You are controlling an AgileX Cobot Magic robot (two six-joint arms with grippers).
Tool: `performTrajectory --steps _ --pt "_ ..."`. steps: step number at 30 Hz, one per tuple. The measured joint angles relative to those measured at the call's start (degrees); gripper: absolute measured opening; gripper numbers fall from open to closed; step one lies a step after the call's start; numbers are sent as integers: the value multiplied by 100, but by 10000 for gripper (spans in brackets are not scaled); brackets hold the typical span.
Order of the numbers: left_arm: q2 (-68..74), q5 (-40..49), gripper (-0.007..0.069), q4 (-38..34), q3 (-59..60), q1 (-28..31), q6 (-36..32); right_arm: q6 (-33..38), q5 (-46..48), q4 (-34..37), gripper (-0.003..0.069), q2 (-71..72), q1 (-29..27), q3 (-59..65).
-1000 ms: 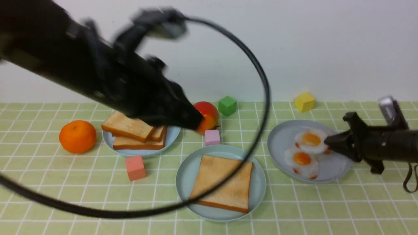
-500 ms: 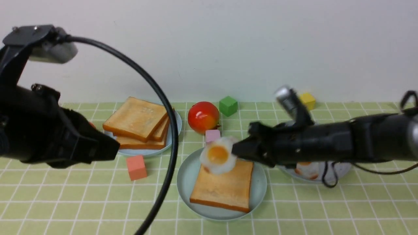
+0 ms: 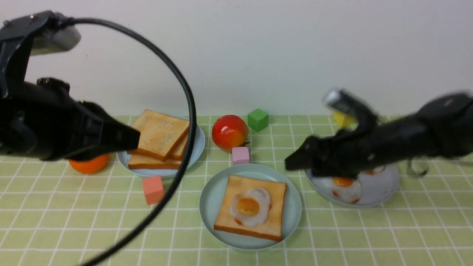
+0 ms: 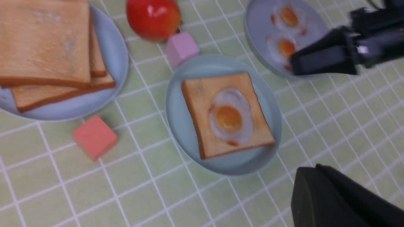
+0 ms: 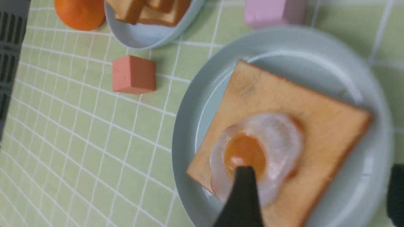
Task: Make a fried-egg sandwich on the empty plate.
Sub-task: Use the left arm to grab a slice of bread
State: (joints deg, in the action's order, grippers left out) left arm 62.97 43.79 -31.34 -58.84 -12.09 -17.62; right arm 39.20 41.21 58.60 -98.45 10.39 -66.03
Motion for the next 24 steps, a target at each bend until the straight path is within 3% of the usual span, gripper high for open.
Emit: performTrajectory --steps 3,6,12,13,14,16,21,24 --pt "508 -734 -10 311 -12 153 285 -1240 746 -1829 672 699 -65 -953" --pt "1280 -777 -13 279 -273 643 389 -1936 1217 -2930 670 1198 197 -1555" --pt "3357 573 -13 -752 -1741 1764 -90 -1913 1498 -3794 603 1720 1525 -1614" --pt "3357 617 -13 -752 -1802 1764 -91 -1894 1506 -3794 601 1720 1525 -1614" --pt "3978 900 -4 -913 -2284 1947 -102 -1684 1481 -4004 582 1747 2007 -1492" --pt "4428 1068 17 -903 -2696 2013 -26 -1594 1446 -4119 576 1747 2256 -1437" --pt "5654 1271 186 -407 -3940 1976 371 -1506 1257 -4316 570 1747 2856 -1408" --pt "6290 1302 344 -29 -4736 1903 544 -1506 1238 -4315 570 1747 2955 -1408"
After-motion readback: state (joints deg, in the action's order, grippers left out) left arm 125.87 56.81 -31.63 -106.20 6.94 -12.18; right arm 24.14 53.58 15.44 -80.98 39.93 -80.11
